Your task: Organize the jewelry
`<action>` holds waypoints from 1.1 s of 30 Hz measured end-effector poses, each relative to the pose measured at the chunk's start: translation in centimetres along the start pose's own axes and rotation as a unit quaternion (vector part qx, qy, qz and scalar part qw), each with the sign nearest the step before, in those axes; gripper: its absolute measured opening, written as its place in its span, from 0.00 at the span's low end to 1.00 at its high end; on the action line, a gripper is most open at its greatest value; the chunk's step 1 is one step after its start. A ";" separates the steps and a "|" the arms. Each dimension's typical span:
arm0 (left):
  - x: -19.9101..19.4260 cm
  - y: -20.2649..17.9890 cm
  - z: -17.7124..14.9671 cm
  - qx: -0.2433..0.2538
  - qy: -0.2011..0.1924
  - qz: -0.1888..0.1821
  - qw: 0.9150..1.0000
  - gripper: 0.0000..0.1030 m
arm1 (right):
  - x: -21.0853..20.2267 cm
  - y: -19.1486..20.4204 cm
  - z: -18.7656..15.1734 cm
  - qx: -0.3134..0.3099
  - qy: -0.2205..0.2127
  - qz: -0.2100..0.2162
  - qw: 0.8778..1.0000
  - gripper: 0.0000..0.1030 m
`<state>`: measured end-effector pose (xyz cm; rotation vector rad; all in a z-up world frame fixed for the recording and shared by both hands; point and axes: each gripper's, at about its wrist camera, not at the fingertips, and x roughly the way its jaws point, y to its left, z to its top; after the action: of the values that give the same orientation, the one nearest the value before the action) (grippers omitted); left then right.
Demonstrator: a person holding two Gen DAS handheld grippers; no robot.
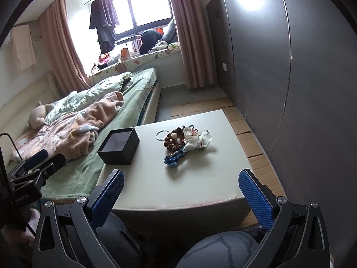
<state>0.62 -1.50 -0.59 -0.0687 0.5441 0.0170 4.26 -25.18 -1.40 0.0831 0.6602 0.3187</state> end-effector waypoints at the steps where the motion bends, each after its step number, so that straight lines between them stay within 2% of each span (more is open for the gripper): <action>1: 0.0 0.0 0.1 -0.001 -0.001 -0.001 1.000 0.96 | 0.0 0.0 0.1 0.000 0.000 0.001 1.000 1.00; 17: -1.3 -0.2 1.0 0.000 -0.005 -0.022 1.000 0.96 | -0.4 0.9 0.6 -0.017 0.001 -0.013 1.000 1.00; 33: -1.0 0.4 1.0 0.003 -0.003 -0.022 1.000 0.96 | -0.4 0.9 0.5 -0.013 -0.005 -0.017 1.000 1.00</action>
<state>0.24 -1.01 0.72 -0.0737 0.5372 -0.0266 4.09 -24.43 -0.62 0.0476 0.6473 0.2933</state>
